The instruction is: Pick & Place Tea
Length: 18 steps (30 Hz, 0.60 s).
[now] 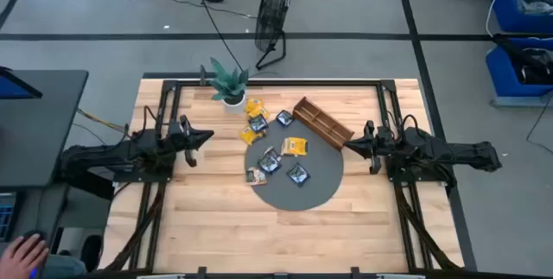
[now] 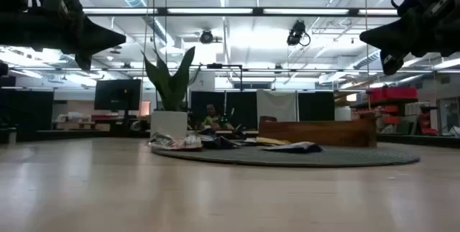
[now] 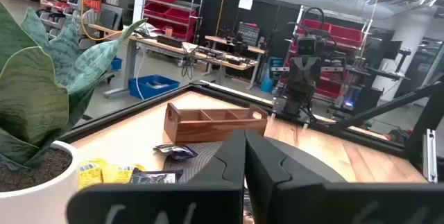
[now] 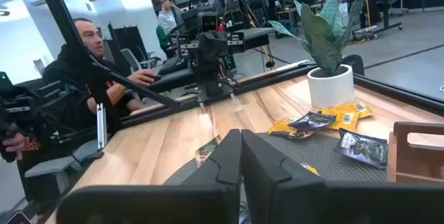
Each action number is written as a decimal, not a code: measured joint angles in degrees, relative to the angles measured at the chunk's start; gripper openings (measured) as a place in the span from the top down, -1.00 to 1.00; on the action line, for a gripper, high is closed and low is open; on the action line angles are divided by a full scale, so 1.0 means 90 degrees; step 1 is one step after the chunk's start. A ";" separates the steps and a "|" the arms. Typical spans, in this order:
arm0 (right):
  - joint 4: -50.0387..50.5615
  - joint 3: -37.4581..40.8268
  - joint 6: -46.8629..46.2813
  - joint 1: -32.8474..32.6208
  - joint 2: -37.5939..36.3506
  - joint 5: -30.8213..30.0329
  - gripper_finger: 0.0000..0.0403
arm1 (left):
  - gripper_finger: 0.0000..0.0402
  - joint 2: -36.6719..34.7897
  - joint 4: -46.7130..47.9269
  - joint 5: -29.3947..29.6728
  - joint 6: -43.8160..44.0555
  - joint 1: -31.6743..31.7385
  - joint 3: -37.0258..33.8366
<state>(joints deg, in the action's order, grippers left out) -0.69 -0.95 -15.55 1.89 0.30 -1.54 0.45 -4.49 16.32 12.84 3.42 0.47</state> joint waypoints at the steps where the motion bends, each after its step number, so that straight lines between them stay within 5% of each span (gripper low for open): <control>1: 0.0002 0.0000 0.0000 0.0000 0.0000 0.0000 0.91 | 0.99 0.0001 0.0000 0.0000 0.0000 -0.0002 0.0000; 18: -0.0107 0.0000 0.0013 0.0000 0.0000 -0.0014 0.91 | 0.99 0.0007 -0.0250 0.0012 -0.0081 -0.0002 0.0158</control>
<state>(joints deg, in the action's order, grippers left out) -1.65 -0.95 -15.44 1.89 0.30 -1.67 0.52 -6.74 16.43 12.11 3.40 1.90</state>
